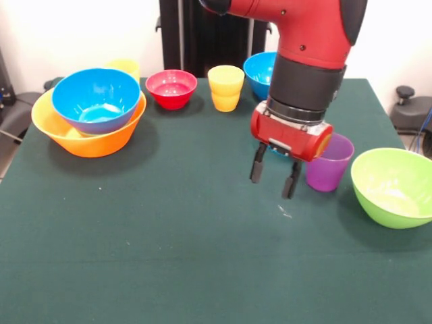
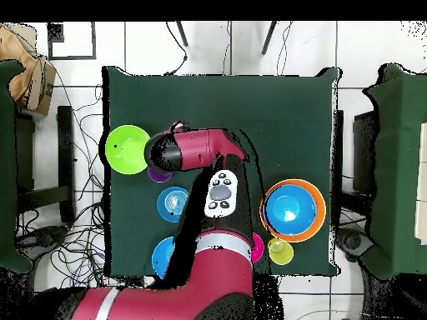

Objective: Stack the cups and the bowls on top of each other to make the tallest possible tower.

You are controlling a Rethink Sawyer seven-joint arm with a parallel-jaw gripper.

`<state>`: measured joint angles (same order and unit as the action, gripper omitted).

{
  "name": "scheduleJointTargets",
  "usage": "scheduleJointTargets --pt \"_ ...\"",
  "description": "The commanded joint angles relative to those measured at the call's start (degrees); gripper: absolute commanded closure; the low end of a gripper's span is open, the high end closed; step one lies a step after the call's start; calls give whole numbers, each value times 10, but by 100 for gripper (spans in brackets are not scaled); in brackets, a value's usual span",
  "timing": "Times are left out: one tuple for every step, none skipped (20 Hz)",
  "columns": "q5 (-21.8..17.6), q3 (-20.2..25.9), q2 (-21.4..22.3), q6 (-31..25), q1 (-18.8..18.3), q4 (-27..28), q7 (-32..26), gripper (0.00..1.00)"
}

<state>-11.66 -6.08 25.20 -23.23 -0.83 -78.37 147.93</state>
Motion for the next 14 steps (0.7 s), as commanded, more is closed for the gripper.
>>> scheduleJointTargets --pt "20 -36 -53 -6 41 -49 117 0" --pt "36 -32 -50 -14 39 -55 122 0" --pt "47 -42 -50 -11 49 -57 135 0" --pt "57 -53 -50 -8 58 -59 148 0" --pt "74 -54 -48 -10 61 -65 162 0" --pt "92 -57 -46 -9 65 -70 174 0" --pt "111 -48 -43 -5 61 -81 182 0" --pt "124 -46 -42 -4 60 -84 180 0" --pt "133 -48 -42 -8 65 -86 181 0" --pt "140 -48 -41 -11 67 -90 172 0" --pt "126 -47 -40 -6 67 -93 143 0" --pt "113 -46 -39 -1 66 -95 113 0" --pt "106 -36 -38 9 59 -104 90 0" --pt "89 -30 -36 20 53 -109 61 0"
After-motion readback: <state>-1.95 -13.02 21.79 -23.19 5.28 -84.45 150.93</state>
